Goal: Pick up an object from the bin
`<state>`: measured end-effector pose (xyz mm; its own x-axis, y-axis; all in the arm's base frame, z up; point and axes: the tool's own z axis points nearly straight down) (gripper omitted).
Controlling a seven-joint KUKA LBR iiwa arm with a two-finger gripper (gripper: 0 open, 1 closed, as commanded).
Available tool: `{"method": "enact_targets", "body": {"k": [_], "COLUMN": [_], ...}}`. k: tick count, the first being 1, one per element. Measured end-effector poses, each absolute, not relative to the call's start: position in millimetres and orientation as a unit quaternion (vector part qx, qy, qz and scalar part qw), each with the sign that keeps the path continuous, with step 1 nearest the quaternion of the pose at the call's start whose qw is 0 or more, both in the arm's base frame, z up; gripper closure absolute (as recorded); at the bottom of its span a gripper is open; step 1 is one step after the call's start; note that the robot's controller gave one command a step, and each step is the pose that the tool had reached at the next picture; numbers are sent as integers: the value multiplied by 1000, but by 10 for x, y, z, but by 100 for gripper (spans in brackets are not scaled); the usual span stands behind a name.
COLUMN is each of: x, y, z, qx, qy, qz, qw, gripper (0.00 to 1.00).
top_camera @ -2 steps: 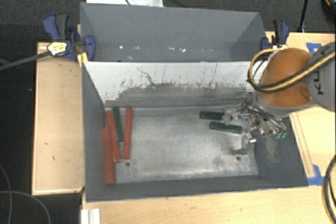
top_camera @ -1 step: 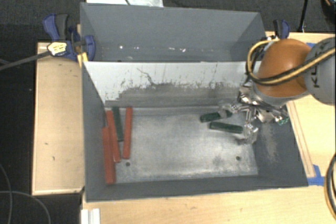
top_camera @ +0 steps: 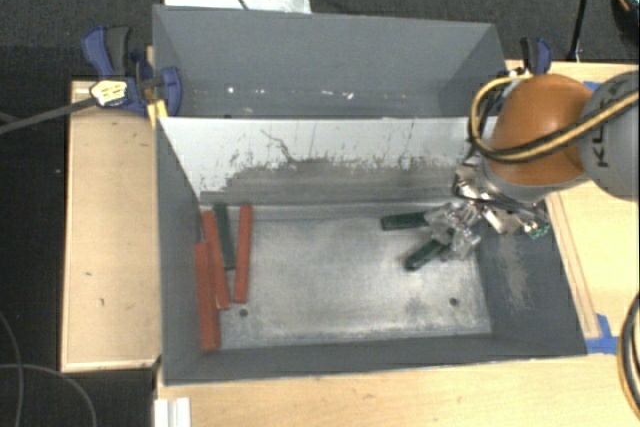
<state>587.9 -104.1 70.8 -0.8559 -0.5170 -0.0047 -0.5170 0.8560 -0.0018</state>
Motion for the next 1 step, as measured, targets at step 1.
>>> {"method": "enact_targets", "body": {"k": [1], "x": [5749], "y": [-760], "z": [2350], "qx": [-266], "qy": [964], "qz": [-2], "qw": [5], "gripper": [100]}}
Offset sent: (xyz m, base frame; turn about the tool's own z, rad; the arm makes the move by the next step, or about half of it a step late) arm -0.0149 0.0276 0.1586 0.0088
